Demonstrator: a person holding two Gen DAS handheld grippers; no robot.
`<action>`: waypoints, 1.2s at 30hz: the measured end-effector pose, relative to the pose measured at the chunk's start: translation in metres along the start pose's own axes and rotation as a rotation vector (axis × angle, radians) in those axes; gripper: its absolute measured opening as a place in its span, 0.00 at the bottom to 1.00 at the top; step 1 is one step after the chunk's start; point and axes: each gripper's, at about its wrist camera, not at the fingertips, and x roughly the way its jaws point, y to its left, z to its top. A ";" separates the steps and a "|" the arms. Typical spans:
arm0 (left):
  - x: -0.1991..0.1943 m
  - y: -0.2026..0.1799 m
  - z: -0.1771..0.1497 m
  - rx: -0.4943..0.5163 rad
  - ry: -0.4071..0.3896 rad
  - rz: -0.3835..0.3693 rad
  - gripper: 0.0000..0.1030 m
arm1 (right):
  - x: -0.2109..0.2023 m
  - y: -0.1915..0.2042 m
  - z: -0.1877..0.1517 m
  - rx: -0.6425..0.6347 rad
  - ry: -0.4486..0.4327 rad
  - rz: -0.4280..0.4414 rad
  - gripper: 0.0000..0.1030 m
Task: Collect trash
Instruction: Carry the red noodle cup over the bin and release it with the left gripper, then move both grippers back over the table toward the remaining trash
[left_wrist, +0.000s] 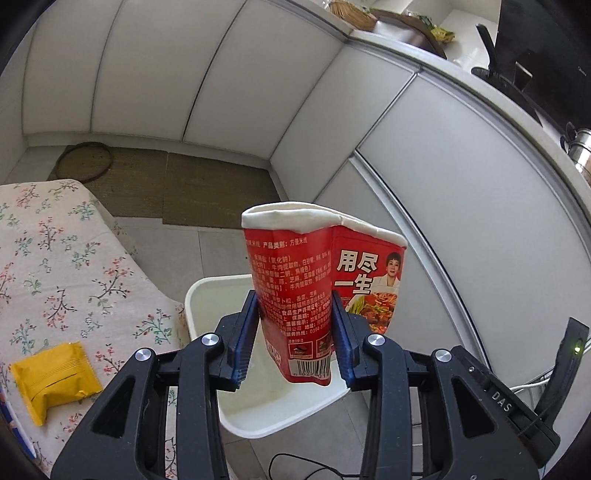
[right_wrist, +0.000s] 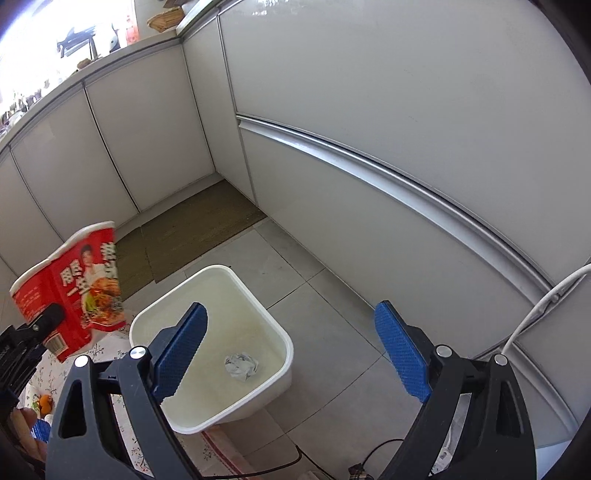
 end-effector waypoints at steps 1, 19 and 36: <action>0.007 -0.002 0.001 0.003 0.015 0.023 0.35 | 0.000 0.001 0.000 0.000 -0.001 0.002 0.87; -0.081 0.026 -0.016 -0.003 -0.184 0.358 0.93 | -0.042 0.055 -0.024 -0.105 -0.149 0.058 0.93; -0.165 0.088 -0.045 -0.088 -0.257 0.504 0.93 | -0.072 0.155 -0.072 -0.325 -0.191 0.183 0.93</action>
